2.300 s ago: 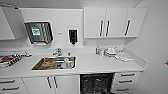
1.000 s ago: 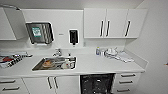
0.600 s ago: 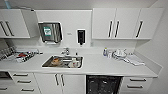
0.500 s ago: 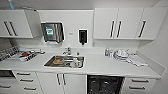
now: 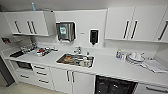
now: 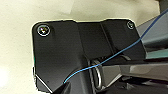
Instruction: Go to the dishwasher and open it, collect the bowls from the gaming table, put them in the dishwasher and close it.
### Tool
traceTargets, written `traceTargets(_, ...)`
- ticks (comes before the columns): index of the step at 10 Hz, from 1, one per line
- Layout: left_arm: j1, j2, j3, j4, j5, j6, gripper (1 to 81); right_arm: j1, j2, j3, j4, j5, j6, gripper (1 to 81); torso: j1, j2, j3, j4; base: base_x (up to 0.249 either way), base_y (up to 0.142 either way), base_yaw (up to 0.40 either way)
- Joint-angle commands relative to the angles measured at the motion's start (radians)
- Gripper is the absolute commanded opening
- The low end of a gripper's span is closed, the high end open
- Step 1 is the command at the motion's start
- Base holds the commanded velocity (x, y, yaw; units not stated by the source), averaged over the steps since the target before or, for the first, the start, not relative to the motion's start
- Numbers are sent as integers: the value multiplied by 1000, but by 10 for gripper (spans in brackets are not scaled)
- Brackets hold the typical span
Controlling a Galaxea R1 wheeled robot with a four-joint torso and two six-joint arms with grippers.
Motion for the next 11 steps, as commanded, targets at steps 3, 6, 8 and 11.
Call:
traceTargets(3, -47, -12, 0, -5, 37, -1, 811, 2, 33, -50, 103, 1, -69, 811, 0, 0, 0, 0, 0, 0, 317)
traceTargets(6, -50, -12, 0, -5, 37, -5, 811, 22, 47, -108, 394, 13, -376, 811, 0, 0, 0, 0, 0, 0, 317)
traceTargets(8, -50, -10, 0, -2, 38, -2, 811, 30, 21, -36, 387, 10, -391, 811, 0, 0, 0, 0, 0, 0, 317)
traceTargets(11, -58, -10, 0, 1, 43, 2, 811, 34, 21, -37, 387, 10, -390, 811, 0, 0, 0, 0, 0, 0, 317)
